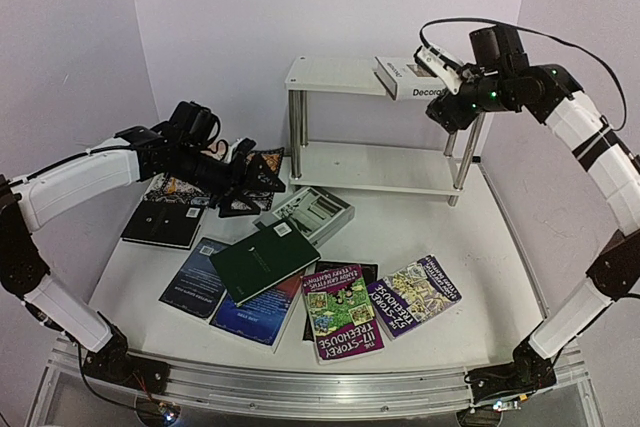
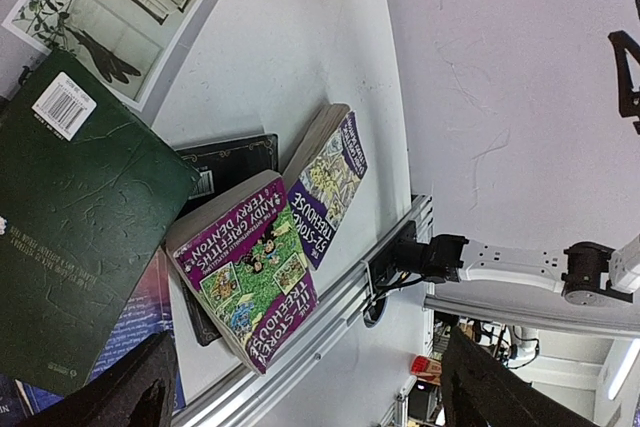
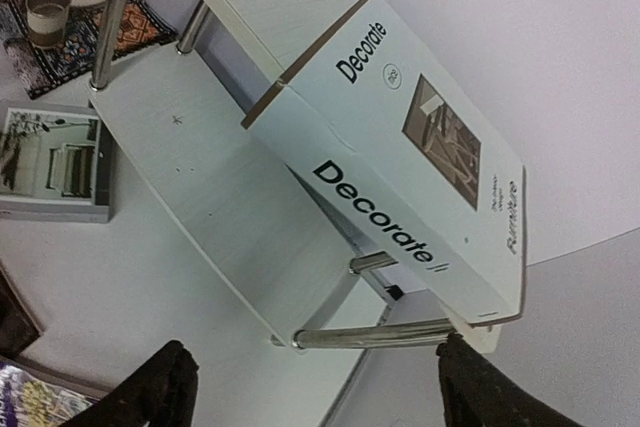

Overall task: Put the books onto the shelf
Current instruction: Adjust the book on the shelf.

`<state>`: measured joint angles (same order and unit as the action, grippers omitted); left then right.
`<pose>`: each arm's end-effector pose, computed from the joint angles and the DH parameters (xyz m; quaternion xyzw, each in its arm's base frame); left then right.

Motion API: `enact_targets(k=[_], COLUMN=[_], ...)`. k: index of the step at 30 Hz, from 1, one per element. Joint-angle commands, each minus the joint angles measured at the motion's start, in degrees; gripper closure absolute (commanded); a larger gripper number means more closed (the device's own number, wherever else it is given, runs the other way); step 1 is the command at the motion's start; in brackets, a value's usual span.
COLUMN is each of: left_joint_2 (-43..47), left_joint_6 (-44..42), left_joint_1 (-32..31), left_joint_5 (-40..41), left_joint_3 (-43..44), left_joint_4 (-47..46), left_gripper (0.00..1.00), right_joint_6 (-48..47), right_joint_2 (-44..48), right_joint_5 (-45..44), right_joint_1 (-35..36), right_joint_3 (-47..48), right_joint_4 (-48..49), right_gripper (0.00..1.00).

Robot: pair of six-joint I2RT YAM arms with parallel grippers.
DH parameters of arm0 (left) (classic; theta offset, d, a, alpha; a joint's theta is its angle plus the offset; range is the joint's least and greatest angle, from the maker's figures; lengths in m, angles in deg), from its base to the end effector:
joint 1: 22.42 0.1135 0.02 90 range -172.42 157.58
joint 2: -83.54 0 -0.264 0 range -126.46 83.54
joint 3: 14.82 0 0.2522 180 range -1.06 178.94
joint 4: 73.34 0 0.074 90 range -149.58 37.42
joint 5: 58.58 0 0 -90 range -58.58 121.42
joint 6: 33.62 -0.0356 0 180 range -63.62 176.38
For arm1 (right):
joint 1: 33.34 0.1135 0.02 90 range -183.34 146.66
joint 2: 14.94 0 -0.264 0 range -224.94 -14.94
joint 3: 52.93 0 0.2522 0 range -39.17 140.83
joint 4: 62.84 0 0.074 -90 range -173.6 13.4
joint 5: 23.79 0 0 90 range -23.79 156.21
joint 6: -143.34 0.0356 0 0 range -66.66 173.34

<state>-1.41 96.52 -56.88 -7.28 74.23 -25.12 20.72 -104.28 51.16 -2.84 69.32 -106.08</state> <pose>0.2524 -0.2002 0.3236 0.0859 0.8742 -0.4656 0.1076 0.2936 0.1622 0.4951 -0.3270 0.6926 -0.1123 0.6331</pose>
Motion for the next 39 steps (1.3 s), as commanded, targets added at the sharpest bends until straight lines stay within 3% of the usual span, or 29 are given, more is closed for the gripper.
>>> enact_targets(k=[1, 6, 8, 12, 15, 25, 39], left_joint_2=[3.9, 5.0, 5.3, 5.9, 6.0, 5.5, 4.5], left_joint_6=[0.0, -0.1, -0.1, -0.1, -0.1, -0.2, -0.7], left_joint_1=[-0.2, -0.2, -0.2, -0.2, -0.2, -0.2, -0.1], left_joint_5=[1.7, 2.9, 3.1, 3.3, 3.5, 3.6, 4.8], left_joint_3=[-0.3, -0.1, 0.0, 0.0, 0.0, 1.2, 2.3], left_joint_4=[-1.1, -1.1, -1.1, -1.1, -1.1, -0.9, -0.5], left_gripper=[0.08, 0.08, 0.08, 0.08, 0.08, 0.08, 0.08], right_joint_6=[14.8, 30.5, 36.5, 46.8, 51.5, 52.0, 52.8], right_joint_2=[4.6, 6.2, 6.2, 3.7, 1.1, -7.5, -17.9], right_joint_5=[8.1, 6.8, 6.1, 1.1, -1.1, -3.4, -15.2], right_joint_1=[0.0, 0.1, 0.0, 0.0, 0.2, 1.8, 2.2], right_joint_3=[-5.6, -12.8, -15.6, -15.7, -14.7, -8.3, 3.4], right_joint_4=[6.1, 16.6, 22.2, 27.3, 28.8, 32.9, 33.6], right_gripper=[0.27, 0.27, 0.32, 0.29, 0.33, 0.26, 0.41])
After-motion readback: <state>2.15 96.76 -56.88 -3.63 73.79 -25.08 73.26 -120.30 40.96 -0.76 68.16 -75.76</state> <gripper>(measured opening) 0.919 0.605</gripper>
